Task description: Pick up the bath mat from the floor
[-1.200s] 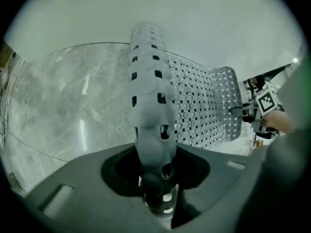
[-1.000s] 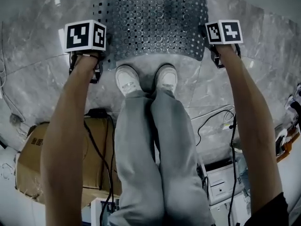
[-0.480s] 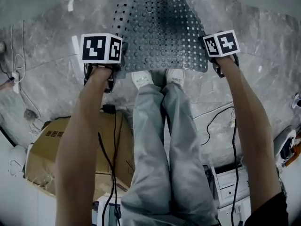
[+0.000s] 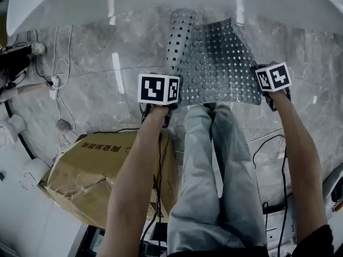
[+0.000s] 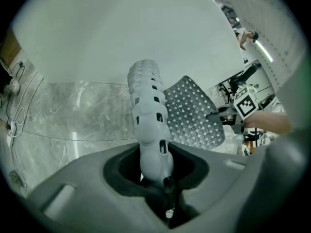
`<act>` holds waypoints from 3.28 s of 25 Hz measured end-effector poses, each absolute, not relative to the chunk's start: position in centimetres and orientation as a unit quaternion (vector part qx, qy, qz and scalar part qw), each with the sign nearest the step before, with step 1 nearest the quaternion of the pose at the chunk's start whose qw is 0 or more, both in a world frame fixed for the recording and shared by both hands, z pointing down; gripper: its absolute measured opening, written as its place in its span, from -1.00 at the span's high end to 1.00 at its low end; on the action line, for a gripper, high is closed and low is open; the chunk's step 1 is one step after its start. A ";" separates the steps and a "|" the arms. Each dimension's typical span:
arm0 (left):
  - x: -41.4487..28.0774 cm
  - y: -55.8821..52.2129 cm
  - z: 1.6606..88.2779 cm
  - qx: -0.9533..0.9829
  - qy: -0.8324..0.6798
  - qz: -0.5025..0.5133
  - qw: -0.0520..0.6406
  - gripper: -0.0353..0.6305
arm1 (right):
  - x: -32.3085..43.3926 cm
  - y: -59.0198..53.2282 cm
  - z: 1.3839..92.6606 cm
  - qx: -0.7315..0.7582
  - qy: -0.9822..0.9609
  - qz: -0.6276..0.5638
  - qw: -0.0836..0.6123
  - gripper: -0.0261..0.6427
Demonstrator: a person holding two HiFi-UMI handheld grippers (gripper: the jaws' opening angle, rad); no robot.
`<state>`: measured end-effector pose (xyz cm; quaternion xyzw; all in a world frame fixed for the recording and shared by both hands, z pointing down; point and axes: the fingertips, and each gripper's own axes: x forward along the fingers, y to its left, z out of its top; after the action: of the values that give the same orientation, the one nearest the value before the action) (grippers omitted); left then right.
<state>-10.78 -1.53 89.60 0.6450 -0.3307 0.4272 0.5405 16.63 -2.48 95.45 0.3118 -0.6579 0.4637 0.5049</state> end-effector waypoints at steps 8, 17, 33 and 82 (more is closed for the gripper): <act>-10.9 -1.8 83.4 0.656 -0.354 0.405 0.530 0.55 | 14.9 -3.3 89.1 0.319 -0.664 0.456 0.500 0.85; -12.4 -1.1 74.7 0.667 -0.389 0.398 0.495 0.57 | 12.6 -2.7 80.1 0.312 -0.691 0.443 0.479 0.85; -11.0 -1.2 55.2 0.729 -0.409 0.329 0.439 0.59 | 10.6 -5.7 59.4 0.335 -0.757 0.382 0.411 0.85; -1.6 -18.2 4.7 0.842 -0.532 0.070 -0.054 0.63 | 16.8 -20.1 3.3 0.546 -0.828 -0.113 0.053 0.85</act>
<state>-1.65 -18.21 4.67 0.8424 -0.5316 0.0700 -0.0539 16.80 -20.06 3.27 0.5463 -0.8282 -0.1130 0.0526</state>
